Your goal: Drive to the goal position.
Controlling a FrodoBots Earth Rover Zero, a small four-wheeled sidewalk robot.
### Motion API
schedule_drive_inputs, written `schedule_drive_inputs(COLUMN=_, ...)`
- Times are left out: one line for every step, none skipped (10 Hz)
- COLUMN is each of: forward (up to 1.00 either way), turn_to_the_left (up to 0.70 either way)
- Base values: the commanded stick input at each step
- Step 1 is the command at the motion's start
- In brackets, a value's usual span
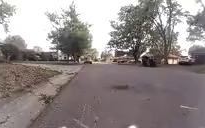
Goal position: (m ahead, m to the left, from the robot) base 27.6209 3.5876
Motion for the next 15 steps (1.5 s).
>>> schedule_drive_inputs(forward=0.08, turn_to_the_left=0.0)
schedule_drive_inputs(forward=0.09, turn_to_the_left=0.0)
schedule_drive_inputs(forward=0.08, turn_to_the_left=0.0)
schedule_drive_inputs(forward=0.08, turn_to_the_left=0.0)
schedule_drive_inputs(forward=0.08, turn_to_the_left=0.0)
schedule_drive_inputs(forward=0.09, turn_to_the_left=0.0)
schedule_drive_inputs(forward=0.09, turn_to_the_left=0.0)
schedule_drive_inputs(forward=0.08, turn_to_the_left=0.0)
schedule_drive_inputs(forward=0.08, turn_to_the_left=0.0)
schedule_drive_inputs(forward=0.08, turn_to_the_left=0.0)
schedule_drive_inputs(forward=0.09, turn_to_the_left=0.0)
schedule_drive_inputs(forward=0.08, turn_to_the_left=0.0)
schedule_drive_inputs(forward=0.08, turn_to_the_left=0.0)
schedule_drive_inputs(forward=0.08, turn_to_the_left=0.0)
schedule_drive_inputs(forward=0.08, turn_to_the_left=0.0)
